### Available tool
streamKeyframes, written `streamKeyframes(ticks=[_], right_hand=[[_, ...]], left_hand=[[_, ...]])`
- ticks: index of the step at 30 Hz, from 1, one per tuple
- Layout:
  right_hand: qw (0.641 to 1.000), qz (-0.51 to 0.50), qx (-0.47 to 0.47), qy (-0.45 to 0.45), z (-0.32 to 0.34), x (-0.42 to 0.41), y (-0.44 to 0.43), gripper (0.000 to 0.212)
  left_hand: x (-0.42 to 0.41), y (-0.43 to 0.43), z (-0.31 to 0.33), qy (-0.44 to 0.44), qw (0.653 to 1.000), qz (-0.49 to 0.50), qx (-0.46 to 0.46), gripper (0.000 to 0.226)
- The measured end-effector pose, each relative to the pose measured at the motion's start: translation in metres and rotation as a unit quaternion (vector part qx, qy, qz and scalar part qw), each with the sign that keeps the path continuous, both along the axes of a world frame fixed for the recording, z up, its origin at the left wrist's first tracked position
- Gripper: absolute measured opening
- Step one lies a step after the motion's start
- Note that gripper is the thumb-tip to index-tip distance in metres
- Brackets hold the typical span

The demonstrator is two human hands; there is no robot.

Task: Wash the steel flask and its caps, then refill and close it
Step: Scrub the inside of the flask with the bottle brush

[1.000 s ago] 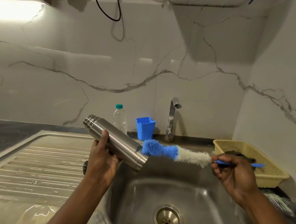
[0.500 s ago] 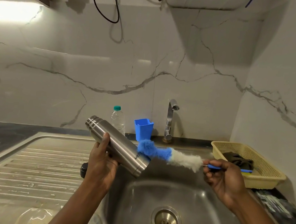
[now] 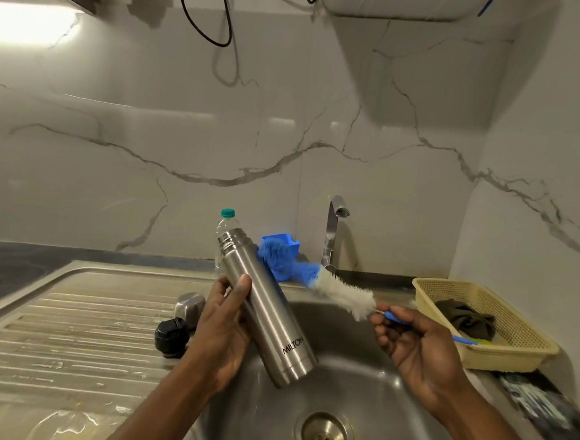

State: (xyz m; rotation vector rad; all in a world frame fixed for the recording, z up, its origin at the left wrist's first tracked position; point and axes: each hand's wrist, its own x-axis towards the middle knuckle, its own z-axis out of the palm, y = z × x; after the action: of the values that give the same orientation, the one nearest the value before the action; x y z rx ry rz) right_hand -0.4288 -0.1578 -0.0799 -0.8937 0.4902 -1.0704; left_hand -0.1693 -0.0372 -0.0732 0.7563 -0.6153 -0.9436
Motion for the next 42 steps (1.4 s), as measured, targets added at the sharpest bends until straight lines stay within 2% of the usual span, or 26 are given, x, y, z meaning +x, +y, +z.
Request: streamKeyframes(ticks=[4,11,18,25,29,33,38,42], right_hand=[[1.0,-0.018,0.008,-0.01,0.006,-0.01,-0.004,0.027],[0.999,-0.006,0.014,-0.043,0.005,0.001,0.001,0.023],[0.999,-0.038,0.005,-0.032,0.013,-0.009,-0.001,0.028],[0.999,-0.015,-0.004,-0.048,0.011,0.0,0.005,0.024],[0.998,-0.037,0.006,-0.044,0.011,-0.006,0.002,0.024],[0.999,-0.015,0.017,-0.05,0.008,0.002,0.004,0.024],[1.0,-0.006,-0.026,-0.014,0.004,0.008,0.007,0.025],[0.999,0.001,-0.048,0.002,0.004,0.007,0.007,0.029]], left_hand=[[0.001,0.001,0.0,-0.013,1.0,-0.001,-0.004,0.044],[-0.007,0.002,-0.005,-0.055,0.998,-0.037,0.018,0.051],[-0.006,0.001,-0.005,-0.064,0.997,-0.043,0.014,0.052],[-0.008,0.002,-0.007,-0.091,0.993,-0.074,0.02,0.046],[-0.004,0.001,-0.006,-0.073,0.996,-0.051,0.013,0.045],[-0.003,0.003,-0.004,-0.063,0.996,-0.057,0.012,0.043],[-0.005,0.0,-0.004,-0.024,0.996,-0.077,0.03,0.042],[-0.005,-0.004,-0.007,-0.053,0.996,-0.042,0.053,0.045]])
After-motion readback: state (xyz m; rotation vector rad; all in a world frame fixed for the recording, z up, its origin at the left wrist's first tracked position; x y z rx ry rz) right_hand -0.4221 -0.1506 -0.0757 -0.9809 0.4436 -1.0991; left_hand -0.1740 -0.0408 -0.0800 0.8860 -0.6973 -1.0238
